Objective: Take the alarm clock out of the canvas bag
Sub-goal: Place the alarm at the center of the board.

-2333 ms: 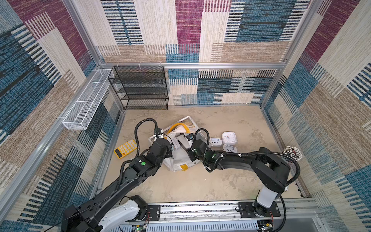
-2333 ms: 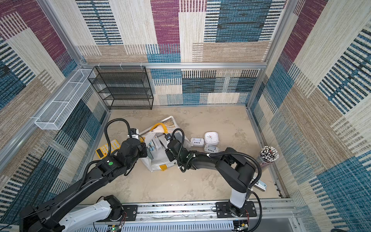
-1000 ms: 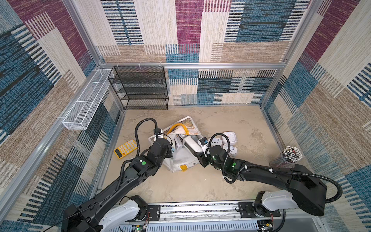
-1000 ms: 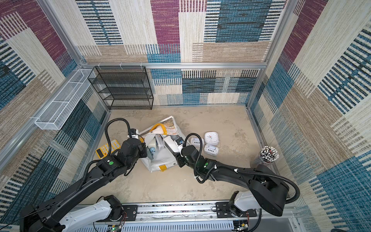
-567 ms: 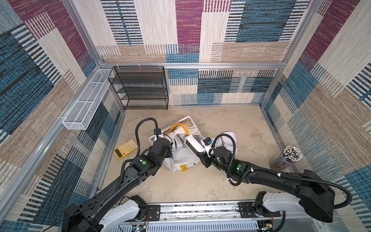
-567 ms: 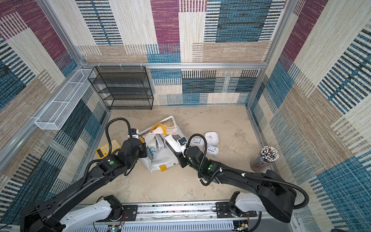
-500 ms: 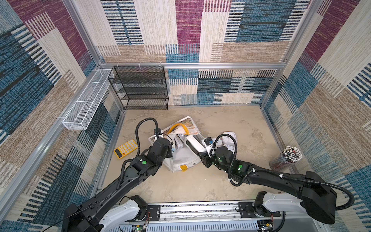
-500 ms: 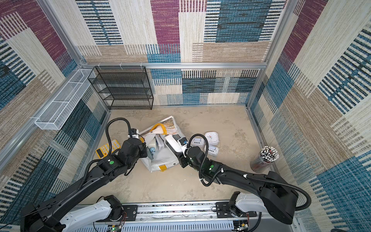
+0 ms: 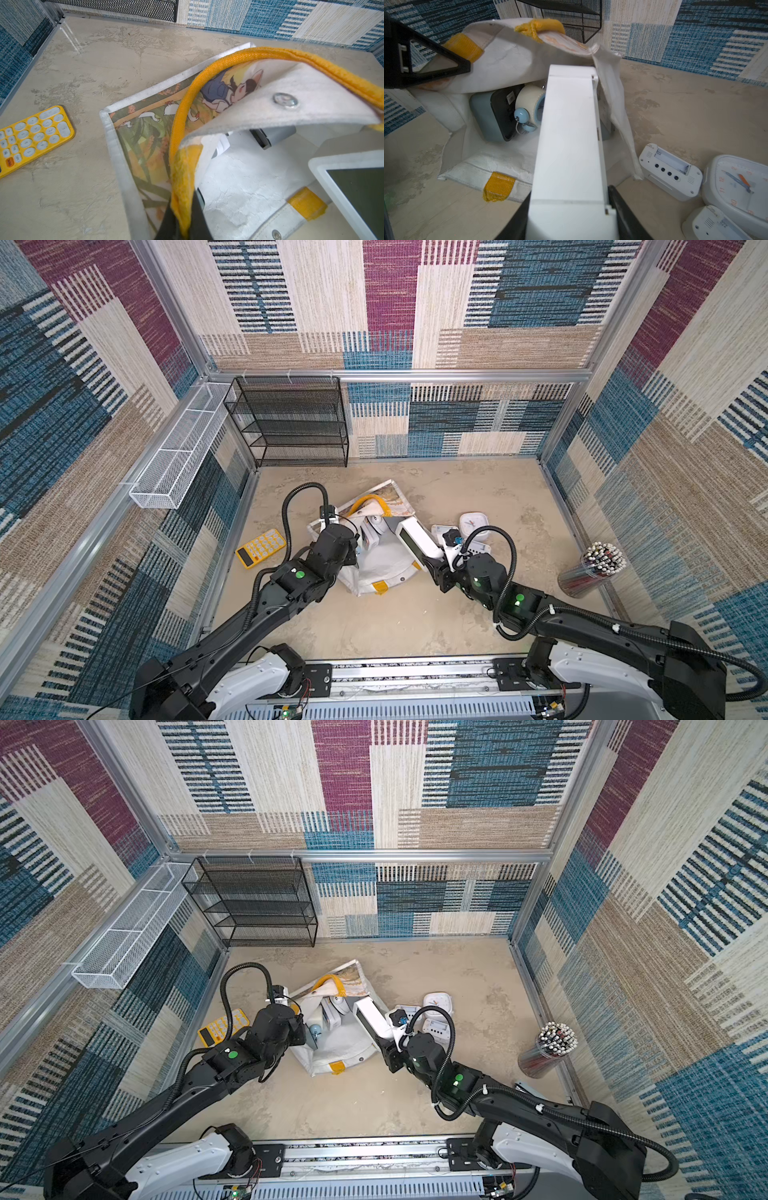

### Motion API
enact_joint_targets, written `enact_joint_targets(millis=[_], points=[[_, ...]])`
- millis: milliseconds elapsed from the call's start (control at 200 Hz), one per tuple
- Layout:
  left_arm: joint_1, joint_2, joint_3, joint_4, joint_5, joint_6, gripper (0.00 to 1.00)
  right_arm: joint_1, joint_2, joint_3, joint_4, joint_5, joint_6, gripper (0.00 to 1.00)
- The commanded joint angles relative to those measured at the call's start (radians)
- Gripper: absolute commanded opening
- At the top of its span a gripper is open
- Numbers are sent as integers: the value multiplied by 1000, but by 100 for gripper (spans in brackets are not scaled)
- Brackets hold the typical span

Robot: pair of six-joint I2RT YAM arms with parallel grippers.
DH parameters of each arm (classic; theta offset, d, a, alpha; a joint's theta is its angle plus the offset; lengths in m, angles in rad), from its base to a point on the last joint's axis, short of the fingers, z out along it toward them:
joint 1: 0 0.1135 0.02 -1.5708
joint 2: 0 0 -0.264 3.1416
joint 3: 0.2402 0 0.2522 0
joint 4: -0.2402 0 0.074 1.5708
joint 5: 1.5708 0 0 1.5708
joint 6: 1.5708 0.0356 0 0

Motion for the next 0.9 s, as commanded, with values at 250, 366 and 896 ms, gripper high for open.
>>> enact_joint_targets(millis=[250, 366, 896], points=[[2, -3, 8, -16, -40, -1, 0, 2, -150, -65, -14, 86, 29, 28], [3, -3, 7, -18, -46, 1, 0, 1, -202, -92, -34, 115, 47, 29], [4, -9, 8, -26, -54, 5, 0, -50, -227, -92, -64, 239, 99, 29]])
